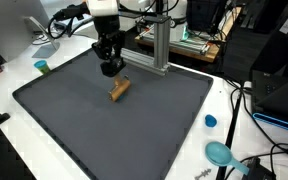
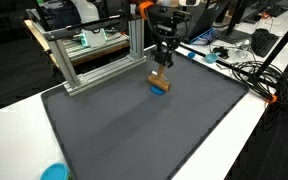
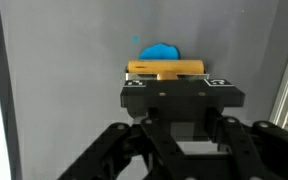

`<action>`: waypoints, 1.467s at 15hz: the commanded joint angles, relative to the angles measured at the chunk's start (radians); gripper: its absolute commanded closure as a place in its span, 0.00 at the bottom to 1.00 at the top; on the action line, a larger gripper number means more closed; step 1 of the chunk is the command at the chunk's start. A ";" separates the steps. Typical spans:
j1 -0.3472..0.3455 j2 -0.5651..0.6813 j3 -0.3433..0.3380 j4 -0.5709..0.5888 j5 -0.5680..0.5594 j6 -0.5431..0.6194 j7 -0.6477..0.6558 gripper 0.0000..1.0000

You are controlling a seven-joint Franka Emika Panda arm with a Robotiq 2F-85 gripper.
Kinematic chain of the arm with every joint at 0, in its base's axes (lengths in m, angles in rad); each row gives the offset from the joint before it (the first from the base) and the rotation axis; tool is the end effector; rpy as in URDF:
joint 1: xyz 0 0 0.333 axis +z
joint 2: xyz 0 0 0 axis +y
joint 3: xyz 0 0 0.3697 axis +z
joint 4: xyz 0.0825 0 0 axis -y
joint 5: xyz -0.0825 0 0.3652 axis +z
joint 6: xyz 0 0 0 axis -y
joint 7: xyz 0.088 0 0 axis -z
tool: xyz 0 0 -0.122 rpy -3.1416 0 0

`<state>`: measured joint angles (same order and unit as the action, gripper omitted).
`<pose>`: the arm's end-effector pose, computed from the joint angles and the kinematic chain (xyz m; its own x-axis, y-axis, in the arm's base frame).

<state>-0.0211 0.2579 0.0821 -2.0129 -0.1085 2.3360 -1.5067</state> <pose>0.6016 0.0312 0.3818 -0.0640 0.9963 -0.0578 0.9954 0.0679 0.0683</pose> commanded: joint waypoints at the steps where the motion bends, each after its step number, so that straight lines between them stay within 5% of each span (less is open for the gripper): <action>1: 0.001 0.008 -0.004 0.006 -0.009 0.025 0.009 0.78; 20: -0.016 0.076 -0.017 0.027 0.006 -0.028 0.006 0.78; 21: -0.009 0.035 -0.016 0.023 -0.004 0.009 0.017 0.53; 22: -0.009 0.036 -0.016 0.026 -0.004 0.005 0.017 0.53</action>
<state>-0.0260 0.2939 0.0613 -1.9878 -0.1102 2.3427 -1.4915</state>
